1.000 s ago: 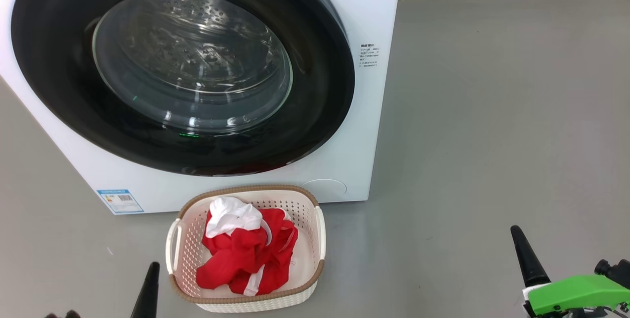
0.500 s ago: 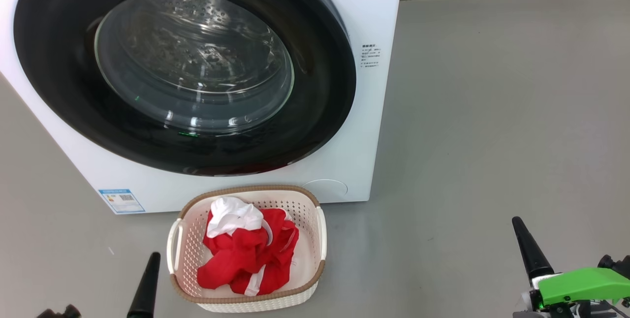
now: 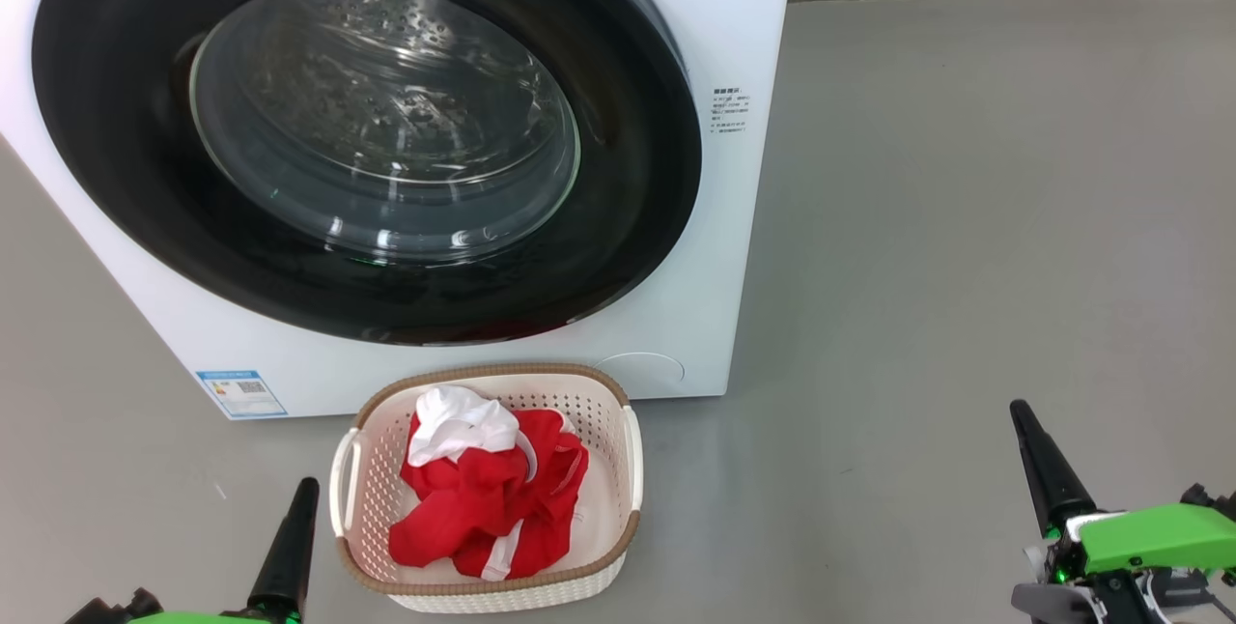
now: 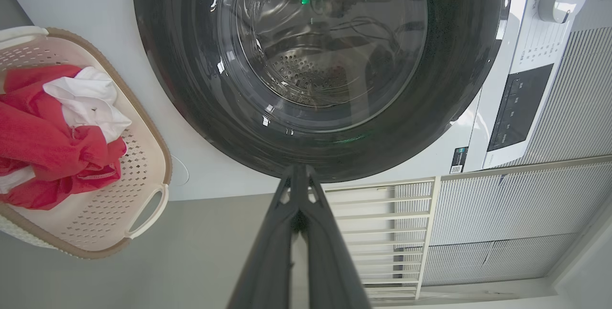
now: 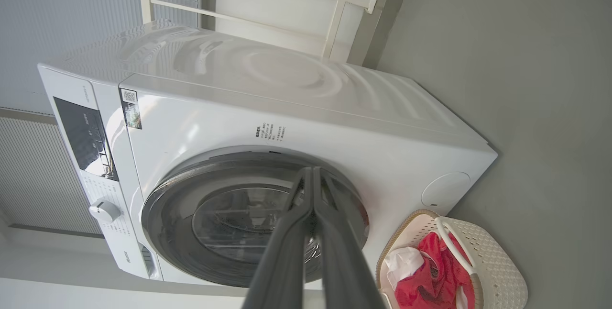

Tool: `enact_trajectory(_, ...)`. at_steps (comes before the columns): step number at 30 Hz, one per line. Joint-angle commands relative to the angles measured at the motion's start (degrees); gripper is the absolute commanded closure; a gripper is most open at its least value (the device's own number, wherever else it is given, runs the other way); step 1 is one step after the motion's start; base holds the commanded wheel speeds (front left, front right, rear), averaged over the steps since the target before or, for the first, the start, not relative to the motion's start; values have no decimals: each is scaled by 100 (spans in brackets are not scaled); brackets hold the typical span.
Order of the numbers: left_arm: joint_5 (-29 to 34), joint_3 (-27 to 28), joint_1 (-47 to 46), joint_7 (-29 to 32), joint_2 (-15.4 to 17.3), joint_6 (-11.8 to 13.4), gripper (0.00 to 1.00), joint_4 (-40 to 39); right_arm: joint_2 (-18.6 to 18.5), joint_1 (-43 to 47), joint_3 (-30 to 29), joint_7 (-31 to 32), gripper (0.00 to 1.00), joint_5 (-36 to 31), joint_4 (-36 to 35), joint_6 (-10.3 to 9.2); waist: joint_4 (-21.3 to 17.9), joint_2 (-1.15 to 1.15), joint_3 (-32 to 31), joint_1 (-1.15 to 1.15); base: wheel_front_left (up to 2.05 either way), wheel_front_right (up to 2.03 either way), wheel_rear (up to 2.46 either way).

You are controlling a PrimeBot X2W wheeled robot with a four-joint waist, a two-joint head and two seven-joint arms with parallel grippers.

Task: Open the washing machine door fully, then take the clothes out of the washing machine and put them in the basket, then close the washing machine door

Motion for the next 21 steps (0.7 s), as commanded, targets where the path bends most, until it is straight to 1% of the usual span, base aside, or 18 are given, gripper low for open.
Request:
enact_trajectory(1,-160,198,-260,46,52,-38,100,-157,-80,-305,77,59,100,137,-197,-5,2,0,-1,0,0,0,0)
enact_trajectory(10,-717,221,-348,194,51,-41,100,-166,-80,-389,29,212,100,627,-243,-5,16,0,-7,0,0,0,0)
enact_trajectory(21,-739,221,-351,199,51,-41,100,-166,-78,-392,24,220,100,643,-245,-5,16,0,-8,0,0,0,0)
